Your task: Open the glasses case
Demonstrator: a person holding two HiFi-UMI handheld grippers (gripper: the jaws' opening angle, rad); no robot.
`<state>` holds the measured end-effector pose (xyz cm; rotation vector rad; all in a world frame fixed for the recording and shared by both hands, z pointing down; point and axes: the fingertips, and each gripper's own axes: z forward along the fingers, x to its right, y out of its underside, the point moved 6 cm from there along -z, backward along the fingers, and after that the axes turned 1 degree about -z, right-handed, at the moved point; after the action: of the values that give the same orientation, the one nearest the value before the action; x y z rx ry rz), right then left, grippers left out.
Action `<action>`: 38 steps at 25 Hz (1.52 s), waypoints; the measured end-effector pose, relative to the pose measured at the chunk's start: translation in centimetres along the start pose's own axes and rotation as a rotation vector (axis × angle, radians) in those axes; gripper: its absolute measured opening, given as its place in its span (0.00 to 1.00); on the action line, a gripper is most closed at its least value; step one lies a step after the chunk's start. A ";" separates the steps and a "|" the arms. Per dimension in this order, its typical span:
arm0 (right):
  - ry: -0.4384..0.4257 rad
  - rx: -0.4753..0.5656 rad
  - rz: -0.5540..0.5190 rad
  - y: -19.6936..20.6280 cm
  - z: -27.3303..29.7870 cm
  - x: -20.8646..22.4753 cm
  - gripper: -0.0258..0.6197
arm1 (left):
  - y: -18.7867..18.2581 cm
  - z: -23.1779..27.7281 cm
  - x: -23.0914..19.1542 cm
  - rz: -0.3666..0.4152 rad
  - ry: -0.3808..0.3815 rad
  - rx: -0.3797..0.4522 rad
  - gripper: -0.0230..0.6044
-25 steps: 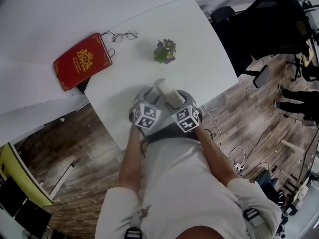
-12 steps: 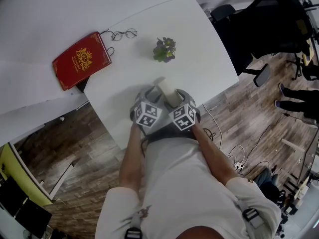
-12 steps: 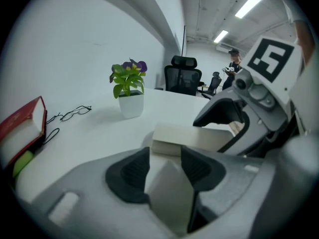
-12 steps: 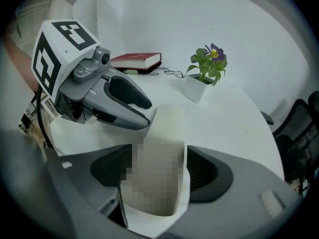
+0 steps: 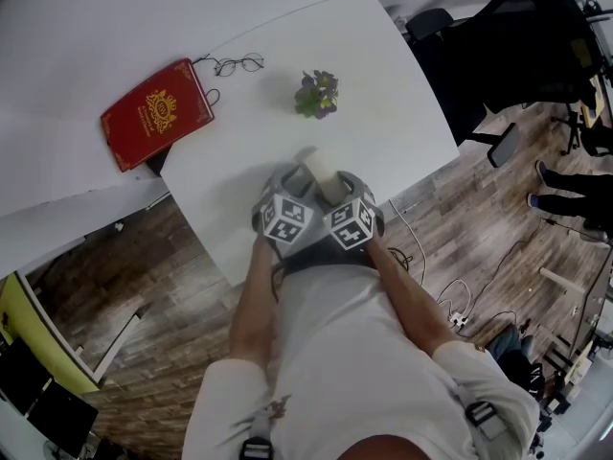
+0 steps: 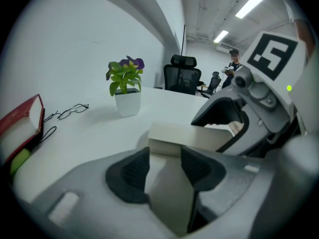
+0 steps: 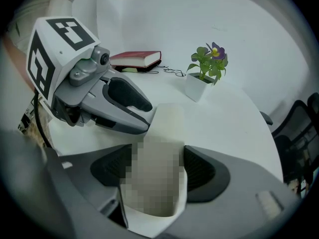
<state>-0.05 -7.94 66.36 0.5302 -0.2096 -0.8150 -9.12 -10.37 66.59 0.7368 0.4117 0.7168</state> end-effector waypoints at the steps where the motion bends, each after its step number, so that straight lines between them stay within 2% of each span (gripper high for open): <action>1: -0.006 0.004 0.007 0.0 0.0 0.0 0.55 | 0.0 0.0 0.0 0.000 0.000 0.000 0.35; 7: -0.044 0.016 0.034 0.0 -0.1 0.4 0.55 | 0.1 0.2 0.0 -0.008 -0.001 0.003 0.35; 14: -0.046 0.021 0.043 0.0 -0.4 0.5 0.55 | 0.1 0.1 0.0 -0.014 -0.004 -0.002 0.35; 38: -0.060 0.074 0.077 -0.3 -2.3 1.5 0.45 | 0.3 0.2 0.0 -0.025 -0.004 0.002 0.36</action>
<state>1.61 -8.42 64.22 0.5639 -0.3145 -0.7509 -9.16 -10.36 66.94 0.7340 0.4179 0.6911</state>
